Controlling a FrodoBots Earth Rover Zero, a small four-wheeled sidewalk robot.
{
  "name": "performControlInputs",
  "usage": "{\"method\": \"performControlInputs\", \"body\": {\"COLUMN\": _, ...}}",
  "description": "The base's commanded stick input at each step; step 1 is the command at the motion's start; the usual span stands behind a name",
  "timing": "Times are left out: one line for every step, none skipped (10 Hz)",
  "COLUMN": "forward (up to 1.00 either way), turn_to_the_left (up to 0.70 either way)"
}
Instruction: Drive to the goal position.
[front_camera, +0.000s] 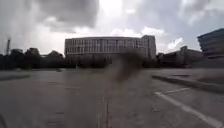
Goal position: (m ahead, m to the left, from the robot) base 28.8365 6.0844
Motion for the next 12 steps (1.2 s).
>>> {"method": "performControlInputs", "body": {"forward": 0.70, "turn_to_the_left": 0.00}}
{"method": "performControlInputs", "body": {"forward": 0.70, "turn_to_the_left": 0.00}}
{"method": "performControlInputs", "body": {"forward": 0.70, "turn_to_the_left": 0.00}}
{"method": "performControlInputs", "body": {"forward": 0.70, "turn_to_the_left": -0.09}}
{"method": "performControlInputs", "body": {"forward": 0.70, "turn_to_the_left": -0.33}}
{"method": "performControlInputs", "body": {"forward": 0.70, "turn_to_the_left": -0.32}}
{"method": "performControlInputs", "body": {"forward": 0.70, "turn_to_the_left": -0.23}}
{"method": "performControlInputs", "body": {"forward": 0.70, "turn_to_the_left": -0.14}}
{"method": "performControlInputs", "body": {"forward": 0.70, "turn_to_the_left": -0.03}}
{"method": "performControlInputs", "body": {"forward": 0.70, "turn_to_the_left": 0.00}}
{"method": "performControlInputs", "body": {"forward": 0.70, "turn_to_the_left": 0.00}}
{"method": "performControlInputs", "body": {"forward": 0.70, "turn_to_the_left": 0.00}}
